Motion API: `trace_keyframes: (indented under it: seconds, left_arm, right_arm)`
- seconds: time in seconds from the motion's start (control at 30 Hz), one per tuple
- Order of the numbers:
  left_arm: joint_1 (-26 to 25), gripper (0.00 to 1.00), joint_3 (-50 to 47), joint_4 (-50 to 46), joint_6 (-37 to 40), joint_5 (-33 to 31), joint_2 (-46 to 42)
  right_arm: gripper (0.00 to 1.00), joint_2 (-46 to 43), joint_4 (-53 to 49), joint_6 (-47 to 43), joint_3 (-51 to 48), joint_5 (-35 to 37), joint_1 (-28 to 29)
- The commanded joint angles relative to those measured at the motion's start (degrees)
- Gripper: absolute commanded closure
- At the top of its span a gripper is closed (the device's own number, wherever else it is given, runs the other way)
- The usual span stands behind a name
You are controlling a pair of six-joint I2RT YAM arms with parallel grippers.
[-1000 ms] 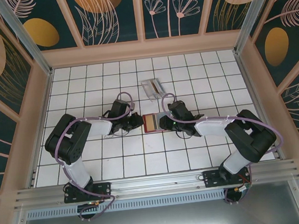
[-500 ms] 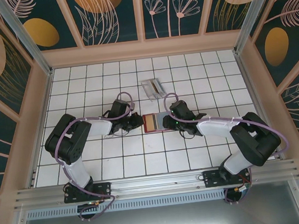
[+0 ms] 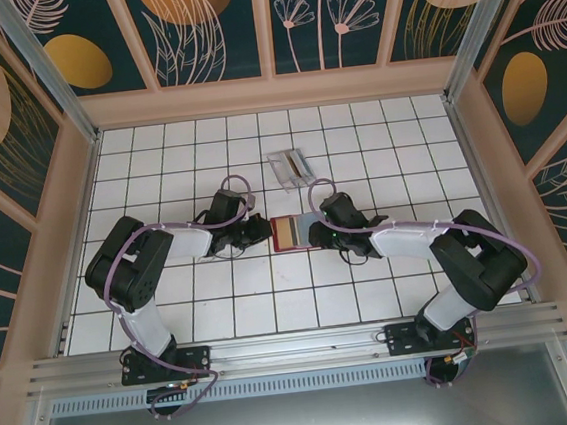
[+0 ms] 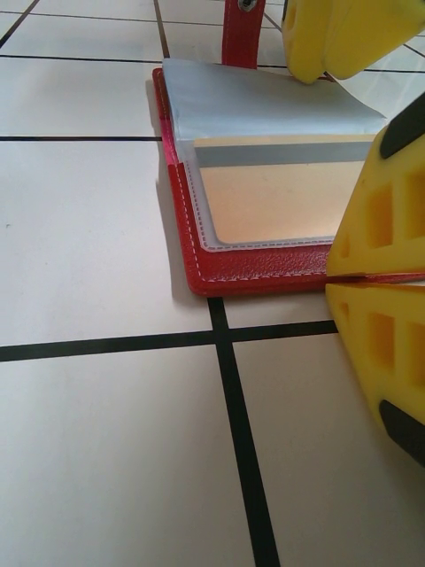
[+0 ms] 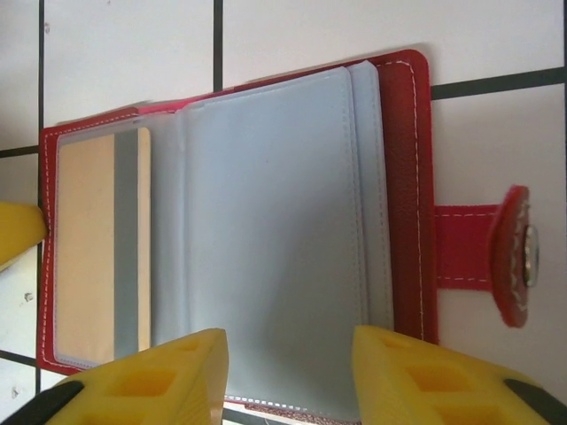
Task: Put the credit cards into the card holder
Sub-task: Flip over the card slot in the card holder.
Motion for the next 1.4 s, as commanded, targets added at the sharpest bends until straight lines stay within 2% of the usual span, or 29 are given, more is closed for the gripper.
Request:
trace_keyframes:
  seconds: [0.0,0.4,0.63,1.2,1.37]
  left_arm:
    - [-0.21,0.87,-2.2,-5.04,-0.05,-2.06,2.57]
    - [-0.15,0.87,-2.1,-4.54,-0.4,-1.86,2.93]
    - [-0.21,0.87,-2.58,-4.54,-0.11,-1.88,2.61]
    - [-0.21,0.87,-2.9,-3.74,-0.54,-1.33,2.68]
    - [-0.3,0.87,-2.89,-3.4,-0.66,-1.2,2.89]
  right_arm:
    - [0.53,-0.13,-1.31,0.1,-0.11,1.08,0.51]
    - [0.55,-0.16,-1.85,-1.05,-0.48,3.63,2.22]
    - [0.53,-4.45,-0.11,-1.84,-1.83,3.47,2.36]
    - [0.53,-0.15,3.65,-0.35,-4.3,2.16,2.35]
    - [0.59,-0.14,4.63,-0.69,-3.64,1.56,2.35]
